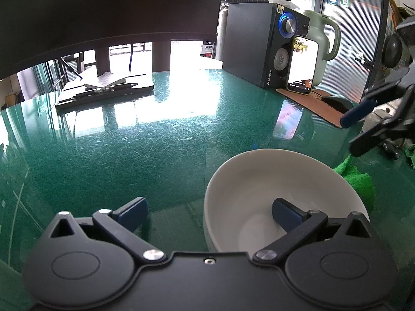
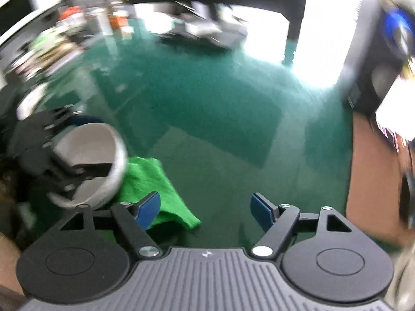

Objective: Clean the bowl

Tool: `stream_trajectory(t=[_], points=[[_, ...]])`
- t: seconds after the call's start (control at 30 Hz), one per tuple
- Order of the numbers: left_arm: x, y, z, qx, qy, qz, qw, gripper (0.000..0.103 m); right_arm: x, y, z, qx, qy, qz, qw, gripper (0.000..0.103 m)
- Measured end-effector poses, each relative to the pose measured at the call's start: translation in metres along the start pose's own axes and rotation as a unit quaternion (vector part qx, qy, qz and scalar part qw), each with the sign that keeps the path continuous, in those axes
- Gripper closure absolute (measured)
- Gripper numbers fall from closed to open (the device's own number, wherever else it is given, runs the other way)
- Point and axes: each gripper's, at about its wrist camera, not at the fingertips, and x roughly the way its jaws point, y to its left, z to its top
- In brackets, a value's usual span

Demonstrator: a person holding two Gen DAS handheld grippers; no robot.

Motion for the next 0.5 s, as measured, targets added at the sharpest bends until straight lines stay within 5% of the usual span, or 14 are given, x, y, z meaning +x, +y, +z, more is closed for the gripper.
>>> stream_trajectory(t=[0.23,0.27,0.3,0.37,0.5], points=[[0.0,0.0,0.0,-0.001,0.0,0.001,1.0,0.0,0.035,0.038,-0.008,-0.131,0.034,0.06,0.989,0.037],[0.0,-0.001,0.0,-0.001,0.0,0.002,1.0,0.0,0.038,0.036,-0.01,-0.129,0.035,0.062,0.989,0.053],[0.0,0.0,0.0,-0.002,0.0,0.002,1.0,0.0,0.044,0.034,-0.012,-0.122,0.031,0.056,0.99,0.059],[0.0,0.0,0.0,-0.005,-0.001,0.001,1.0,0.0,0.043,0.028,-0.012,-0.1,0.014,0.048,0.994,0.099],[-0.001,0.009,0.003,-0.058,-0.006,-0.008,0.9983,0.0,0.037,-0.021,-0.01,0.075,0.002,0.086,0.993,0.1]])
